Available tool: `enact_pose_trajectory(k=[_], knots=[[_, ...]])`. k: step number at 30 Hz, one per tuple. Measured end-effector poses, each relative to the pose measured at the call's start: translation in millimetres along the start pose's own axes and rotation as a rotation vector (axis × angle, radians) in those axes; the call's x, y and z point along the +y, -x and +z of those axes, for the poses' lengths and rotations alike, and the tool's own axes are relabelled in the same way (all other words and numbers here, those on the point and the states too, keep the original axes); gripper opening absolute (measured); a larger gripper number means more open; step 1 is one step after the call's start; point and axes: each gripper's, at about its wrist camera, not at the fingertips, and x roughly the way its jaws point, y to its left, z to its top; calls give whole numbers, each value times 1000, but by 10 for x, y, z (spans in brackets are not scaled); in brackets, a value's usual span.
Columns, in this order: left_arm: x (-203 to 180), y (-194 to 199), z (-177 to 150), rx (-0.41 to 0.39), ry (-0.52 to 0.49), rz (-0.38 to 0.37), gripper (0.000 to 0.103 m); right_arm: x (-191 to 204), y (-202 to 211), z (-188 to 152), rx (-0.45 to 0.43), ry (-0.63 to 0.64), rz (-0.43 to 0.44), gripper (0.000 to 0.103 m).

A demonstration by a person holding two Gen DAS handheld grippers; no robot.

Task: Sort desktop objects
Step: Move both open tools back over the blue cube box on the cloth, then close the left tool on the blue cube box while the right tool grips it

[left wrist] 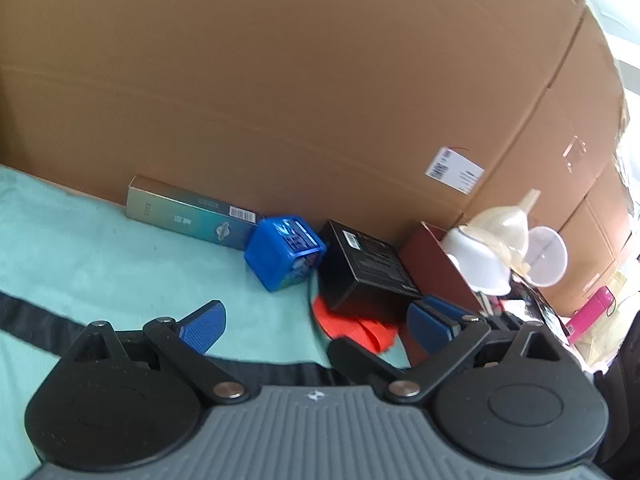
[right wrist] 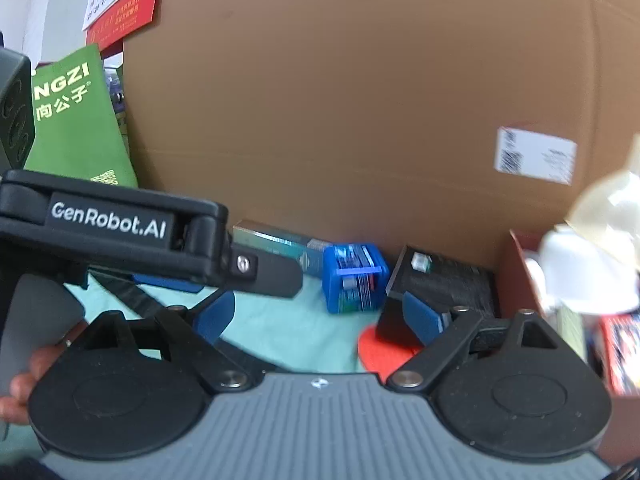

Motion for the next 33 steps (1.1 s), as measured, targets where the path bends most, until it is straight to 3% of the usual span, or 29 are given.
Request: enact_pose_trajectory(k=[7, 14, 21, 23, 25, 27, 29, 31, 33], knots=[[236, -300, 205, 22, 24, -25, 99, 73, -580, 112, 41, 45, 20, 83], [423, -572, 341, 30, 43, -41, 99, 52, -1008, 188, 62, 112, -36, 82], [549, -815, 400, 63, 66, -54, 97, -69, -1385, 252, 111, 93, -66, 83], [577, -874, 421, 70, 69, -53, 96, -133, -1494, 256, 142, 66, -34, 82], [608, -927, 435, 74, 83, -49, 95, -101, -1553, 247, 149, 107, -43, 82], [638, -956, 428, 83, 96, -57, 93, -62, -1532, 227, 141, 127, -56, 77], [658, -974, 400, 90, 101, -53, 92, -66, -1472, 219, 133, 122, -40, 57], [671, -975, 362, 94, 109, -51, 92, -114, -1425, 219, 142, 59, 14, 57], [668, -965, 328, 102, 117, -59, 92, -75, -1378, 213, 145, 73, 22, 57]])
